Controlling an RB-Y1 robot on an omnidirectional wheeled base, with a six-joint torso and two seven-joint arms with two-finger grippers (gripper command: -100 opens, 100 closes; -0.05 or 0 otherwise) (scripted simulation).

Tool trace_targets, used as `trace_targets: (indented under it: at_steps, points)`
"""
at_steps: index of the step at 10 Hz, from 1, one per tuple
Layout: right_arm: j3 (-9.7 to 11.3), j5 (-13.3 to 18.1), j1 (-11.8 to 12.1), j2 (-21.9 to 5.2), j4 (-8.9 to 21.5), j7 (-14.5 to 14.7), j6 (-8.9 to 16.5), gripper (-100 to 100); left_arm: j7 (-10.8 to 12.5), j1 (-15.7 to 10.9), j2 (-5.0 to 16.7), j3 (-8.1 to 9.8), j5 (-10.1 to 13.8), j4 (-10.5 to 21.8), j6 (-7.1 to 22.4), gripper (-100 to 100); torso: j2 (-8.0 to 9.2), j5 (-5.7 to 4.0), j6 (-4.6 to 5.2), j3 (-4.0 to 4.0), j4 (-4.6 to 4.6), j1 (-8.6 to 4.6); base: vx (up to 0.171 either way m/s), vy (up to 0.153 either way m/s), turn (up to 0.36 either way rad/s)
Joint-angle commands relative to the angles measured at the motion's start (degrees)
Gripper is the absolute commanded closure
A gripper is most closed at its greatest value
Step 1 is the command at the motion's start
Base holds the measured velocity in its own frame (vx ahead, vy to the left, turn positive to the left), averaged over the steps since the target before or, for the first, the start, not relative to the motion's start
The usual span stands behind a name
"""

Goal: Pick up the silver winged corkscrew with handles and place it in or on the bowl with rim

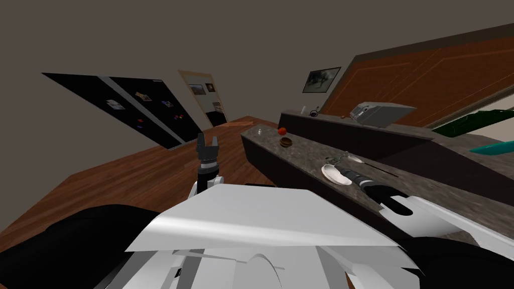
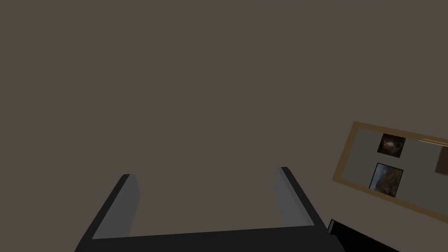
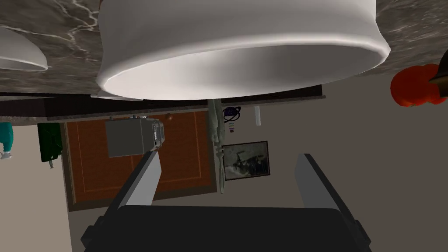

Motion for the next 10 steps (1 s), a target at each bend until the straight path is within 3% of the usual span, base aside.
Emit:
trace_targets:
  at_steps: [1, 4, 5, 6, 7, 10]
  points:
    - [-0.1, -0.3, 0.7, -1.6, 0.6, 0.6, 0.8, -100, 0.0, 0.0, 0.0, 0.00, 0.0, 0.0, 0.0, 0, 0.00, 0.00, 0.00, 0.00, 0.00, 0.00, 0.137, -0.118, 0.171]
    - [0.5, -1.6, 1.3, -4.8, 2.3, 1.9, 0.9, -100, 0.0, 0.0, 0.0, 0.01, 0.0, 0.0, 0.0, 0, -0.06, -0.07, 0.03, -0.04, -0.02, -0.24, 0.139, -0.168, 0.190]
    - [0.3, -1.3, 1.3, -4.2, 1.9, 1.6, 1.0, -100, 0.0, 0.0, 0.0, 0.01, 0.0, 0.0, 0.0, 0, 0.11, -0.09, 0.03, 0.05, 0.01, -0.36, -0.001, -0.061, 0.062]
    - [0.3, -1.3, 1.3, -4.3, 2.0, 1.7, 1.0, 0, 0.0, 0.0, 0.0, 0.00, 0.0, 0.0, 0.0, 0, 0.42, -0.03, 0.07, 0.23, 0.09, 0.08, 0.000, 0.000, 0.000]
    - [0.9, -1.6, 0.2, -4.0, 3.6, 1.7, 1.3, -100, 0.0, 0.0, 0.0, -0.01, 0.0, 0.0, 0.0, 0, 0.53, 0.06, 0.08, 0.31, 0.12, 0.34, -0.033, -0.008, 0.201]
    - [2.0, -2.2, -1.9, -3.3, 7.0, 1.6, 1.8, -100, 0.0, 0.0, 0.0, -0.01, 0.0, 0.0, 0.0, 0, 0.78, 0.07, 0.07, 0.45, 0.18, 0.39, -0.061, -0.013, 0.195]
